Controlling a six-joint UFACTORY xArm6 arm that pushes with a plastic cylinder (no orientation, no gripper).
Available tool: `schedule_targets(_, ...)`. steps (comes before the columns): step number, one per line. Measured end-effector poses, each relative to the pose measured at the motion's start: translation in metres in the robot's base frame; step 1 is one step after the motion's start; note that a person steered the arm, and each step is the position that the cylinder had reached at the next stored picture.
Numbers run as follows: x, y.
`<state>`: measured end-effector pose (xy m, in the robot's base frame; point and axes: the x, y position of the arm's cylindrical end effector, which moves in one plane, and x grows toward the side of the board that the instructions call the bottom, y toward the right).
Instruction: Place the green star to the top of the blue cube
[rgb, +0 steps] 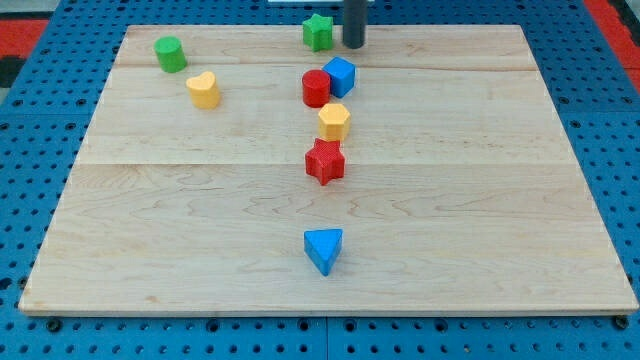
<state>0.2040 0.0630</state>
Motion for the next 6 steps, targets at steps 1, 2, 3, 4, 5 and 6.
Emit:
schedule_targets(1,-0.012,0.002)
schedule_targets(2,-0.007,-0.043)
schedule_targets(3,0.035,-0.071)
schedule_targets(4,0.078,-0.08)
schedule_targets(5,0.061,-0.138)
schedule_targets(6,-0.01,-0.177)
